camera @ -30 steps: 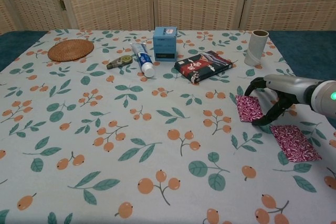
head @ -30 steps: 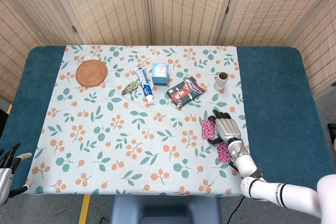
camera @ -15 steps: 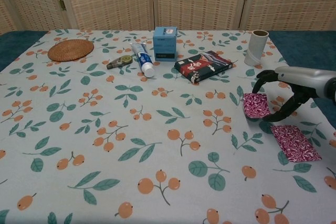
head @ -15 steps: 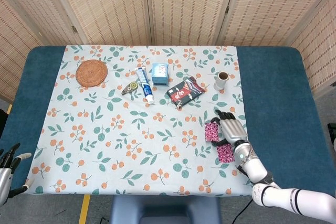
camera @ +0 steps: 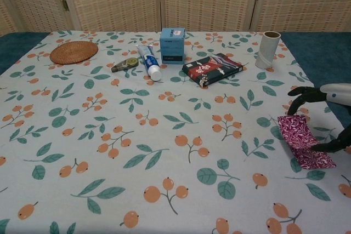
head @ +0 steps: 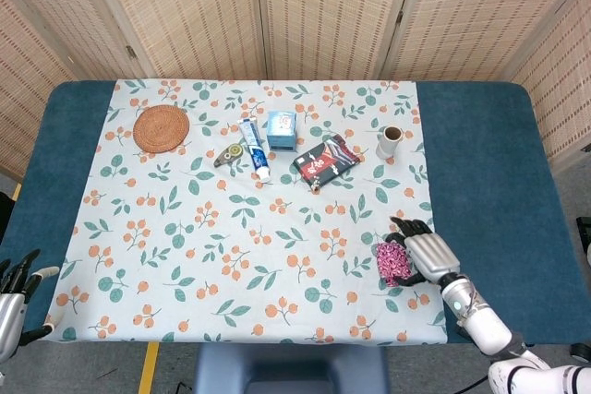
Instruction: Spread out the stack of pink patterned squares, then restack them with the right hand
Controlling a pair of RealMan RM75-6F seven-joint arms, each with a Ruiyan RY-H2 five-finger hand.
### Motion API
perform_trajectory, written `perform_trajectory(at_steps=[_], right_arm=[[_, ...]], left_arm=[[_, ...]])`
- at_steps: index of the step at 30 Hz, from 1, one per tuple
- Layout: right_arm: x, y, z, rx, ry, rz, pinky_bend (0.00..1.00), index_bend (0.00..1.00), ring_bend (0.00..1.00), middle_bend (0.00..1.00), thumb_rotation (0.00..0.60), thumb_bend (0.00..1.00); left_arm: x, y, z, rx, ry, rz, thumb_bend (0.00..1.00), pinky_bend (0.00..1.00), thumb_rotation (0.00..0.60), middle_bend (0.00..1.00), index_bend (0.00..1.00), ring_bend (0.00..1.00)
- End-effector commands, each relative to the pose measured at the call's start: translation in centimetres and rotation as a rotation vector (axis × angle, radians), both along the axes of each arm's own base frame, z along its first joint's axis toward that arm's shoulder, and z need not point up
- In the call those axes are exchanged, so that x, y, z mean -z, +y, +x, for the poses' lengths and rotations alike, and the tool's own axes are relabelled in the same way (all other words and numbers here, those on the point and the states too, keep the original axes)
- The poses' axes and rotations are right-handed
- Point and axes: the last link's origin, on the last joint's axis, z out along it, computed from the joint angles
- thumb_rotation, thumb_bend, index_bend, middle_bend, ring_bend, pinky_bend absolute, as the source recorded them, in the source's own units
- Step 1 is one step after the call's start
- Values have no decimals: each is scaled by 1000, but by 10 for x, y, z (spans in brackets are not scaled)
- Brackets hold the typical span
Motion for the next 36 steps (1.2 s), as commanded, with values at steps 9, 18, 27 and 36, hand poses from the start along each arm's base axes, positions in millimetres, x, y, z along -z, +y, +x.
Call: perform_trajectory(at_steps=[9,18,27,36], right_arm=[[0,8,-29,8,12,3,0,251,0,56,515,262],[7,8,-28,14,-26,7,0,239,0,56,514,261],[8,10,-29,34,-33,2,0,239,0,56,513,262],[10,11,-29,37,-43,9,0,174,0,56,508,262]], left_arm=[[-1,-2,1,-4,1,1,282,0,600,91,292,167],[-2,-2,0,-6,3,4,281,0,600,91,292,166],[-1,-3,-3,-10,0,2,282,0,600,91,292,167],[-1,-3,-3,-7,-1,3,282,0,600,91,293,167]])
